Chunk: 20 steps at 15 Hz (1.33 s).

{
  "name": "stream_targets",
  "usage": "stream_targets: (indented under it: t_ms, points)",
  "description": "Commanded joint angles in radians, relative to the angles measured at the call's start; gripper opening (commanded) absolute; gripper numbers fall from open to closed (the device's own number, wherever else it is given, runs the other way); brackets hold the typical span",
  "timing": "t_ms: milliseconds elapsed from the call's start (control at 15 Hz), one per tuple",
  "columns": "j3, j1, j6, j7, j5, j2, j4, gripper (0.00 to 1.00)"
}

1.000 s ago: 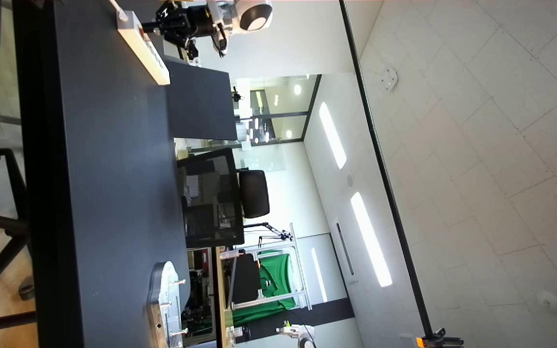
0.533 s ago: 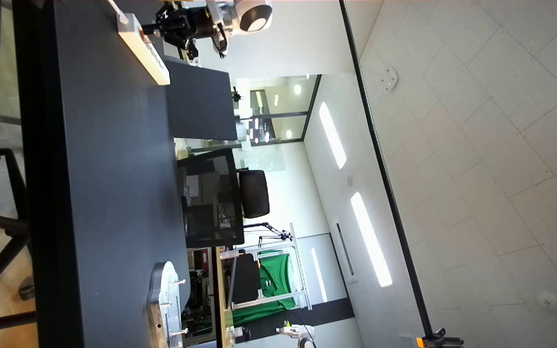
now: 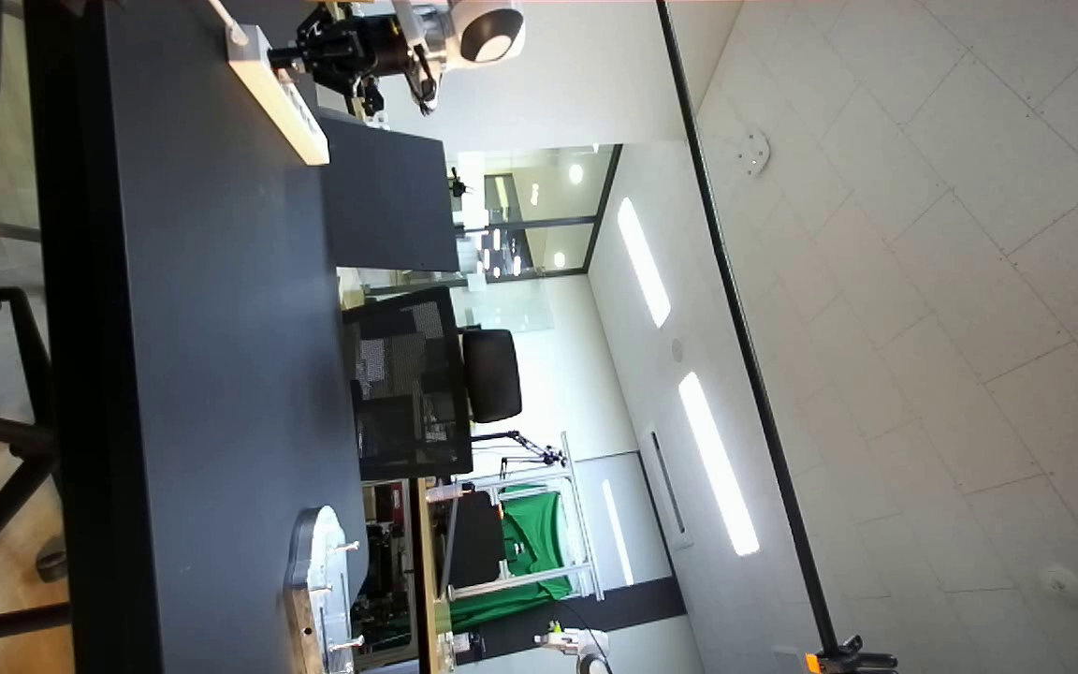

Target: Turn the extension cord switch on

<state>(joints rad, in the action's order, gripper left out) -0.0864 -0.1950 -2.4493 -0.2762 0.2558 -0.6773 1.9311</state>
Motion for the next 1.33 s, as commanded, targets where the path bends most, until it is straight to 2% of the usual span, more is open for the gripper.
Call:
stream_targets:
  t_ms: [0,267,467,667,1000,1133,1267]
  points:
    - [-0.009,0.003,-0.062,-0.024,-0.017,0.031,0.053,0.0]
    - [-0.021,0.009,-0.124,-0.024,-0.03,0.038,0.081,0.0]
    - [0.008,0.062,-0.177,0.04,-0.087,0.031,0.093,0.0]
    - [0.084,0.17,-0.179,0.184,-0.198,0.008,0.071,0.0]
    - [0.255,0.411,-0.017,0.54,-0.446,-0.065,-0.043,0.0]
    - [0.286,0.494,0.085,0.673,-0.521,-0.104,-0.104,0.0]
    - [0.289,0.543,0.197,0.761,-0.575,-0.147,-0.172,0.0]
